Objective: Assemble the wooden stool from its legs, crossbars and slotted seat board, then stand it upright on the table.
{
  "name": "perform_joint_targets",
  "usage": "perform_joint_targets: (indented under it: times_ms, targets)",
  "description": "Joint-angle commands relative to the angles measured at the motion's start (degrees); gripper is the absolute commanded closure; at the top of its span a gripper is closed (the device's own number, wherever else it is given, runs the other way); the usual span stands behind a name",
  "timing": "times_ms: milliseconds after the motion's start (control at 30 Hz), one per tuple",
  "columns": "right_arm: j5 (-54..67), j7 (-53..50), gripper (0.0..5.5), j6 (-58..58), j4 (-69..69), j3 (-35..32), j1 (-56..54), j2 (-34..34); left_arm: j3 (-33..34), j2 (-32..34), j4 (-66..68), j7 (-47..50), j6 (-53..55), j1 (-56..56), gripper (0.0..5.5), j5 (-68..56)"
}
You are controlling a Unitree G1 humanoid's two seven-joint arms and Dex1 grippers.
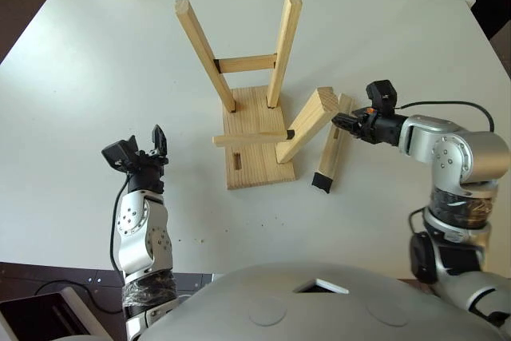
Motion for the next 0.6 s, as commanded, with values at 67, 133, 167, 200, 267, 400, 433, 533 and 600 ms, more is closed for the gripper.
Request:
perform_joint_targets:
  times_ms: [67,133,167,200,267,400,433,533,600]
  targets:
    - [-2.18,-10.96,2.08,1.36,-1.65,-3.21,-2.22,7.95,-0.44,-0.47,-2.7,1.01,0.93,1.65,2.21,0.0]
    - [-1.89,-13.47,2.08,1.36,-1.34,-3.04,-2.17,8.59,-0.78,-0.64,-3.03,1.1,0.94,2.02,2.21,0.17]
    - [-1.64,-14.52,2.08,1.36,-1.29,-3.02,-2.06,8.6,-0.92,-0.71,-3.12,1.14,0.94,2.19,2.21,0.2]
    - [-1.52,-15.44,2.08,1.36,-1.41,-3.08,-1.94,8.45,-1.12,-0.74,-3.16,1.13,0.95,2.27,2.21,0.21]
    - [-1.21,-16.89,2.08,1.36,-1.66,-3.23,-1.6,8.16,-1.55,-0.78,-3.33,1.14,0.98,2.57,2.21,0.4]
    - [0.26,-18.82,2.08,1.36,-0.67,-2.95,0.76,9.51,-2.42,-0.46,-3.13,1.03,0.85,2.84,2.21,1.12]
    - [0.69,-19.27,2.08,1.36,-0.47,-3.01,1.11,9.98,-2.51,-0.25,-2.99,0.97,0.97,2.52,2.21,1.16]
    - [2.69,-20.06,2.08,1.36,-0.35,-3.96,1.26,11.42,-2.55,0.32,-2.5,0.75,1.41,1.26,2.21,1.17]
    - [3.67,-20.8,2.08,1.36,-0.5,-4.79,0.82,12.35,-2.5,0.61,-2.13,0.57,1.56,0.63,2.21,1.09]
